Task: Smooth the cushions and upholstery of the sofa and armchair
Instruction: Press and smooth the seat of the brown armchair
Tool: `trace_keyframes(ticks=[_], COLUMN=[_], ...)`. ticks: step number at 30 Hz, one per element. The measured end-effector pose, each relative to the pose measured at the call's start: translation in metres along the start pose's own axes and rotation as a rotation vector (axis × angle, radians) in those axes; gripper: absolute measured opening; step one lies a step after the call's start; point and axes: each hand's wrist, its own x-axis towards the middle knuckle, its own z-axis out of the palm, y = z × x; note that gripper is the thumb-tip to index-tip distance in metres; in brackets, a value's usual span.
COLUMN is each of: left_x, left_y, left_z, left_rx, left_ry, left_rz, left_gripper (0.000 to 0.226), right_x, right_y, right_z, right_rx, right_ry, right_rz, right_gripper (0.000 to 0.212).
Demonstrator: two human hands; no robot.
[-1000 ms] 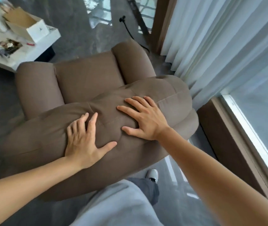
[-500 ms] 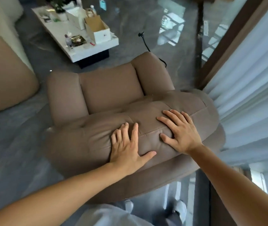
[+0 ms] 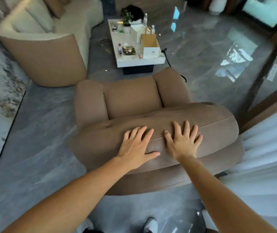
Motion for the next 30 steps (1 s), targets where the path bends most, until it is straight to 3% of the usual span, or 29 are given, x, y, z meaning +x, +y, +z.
trace_keyframes(ticks=[5,14,18,26,30], left_x=[-0.039,-0.076,-0.091,-0.100,-0.097], left_y=[-0.024,-0.054,-0.061,-0.056,-0.052], left_z=[0.015,-0.007,-0.014,-0.011,-0.011], left_rx=[-0.058,-0.214,-0.267,-0.327,-0.313], left_ry=[-0.068,-0.289,-0.270,-0.294,-0.261], left_rz=[-0.235,-0.410,-0.416,-0.437,-0.410], left_gripper=[0.080,0.063,0.056,0.097,0.100], right_x=[-0.006,-0.036,-0.051,-0.090,-0.084], right_y=[0.000,-0.012,-0.022,-0.062,-0.073], right_z=[-0.001,-0.014,-0.015,0.012,0.004], right_rx=[-0.203,-0.287,-0.277,-0.360,-0.411], right_ry=[-0.067,-0.213,-0.223,-0.297,-0.302], right_rz=[-0.049,0.052,0.078,-0.048,-0.155], right_gripper=[0.070,0.089,0.091,0.091,0.085])
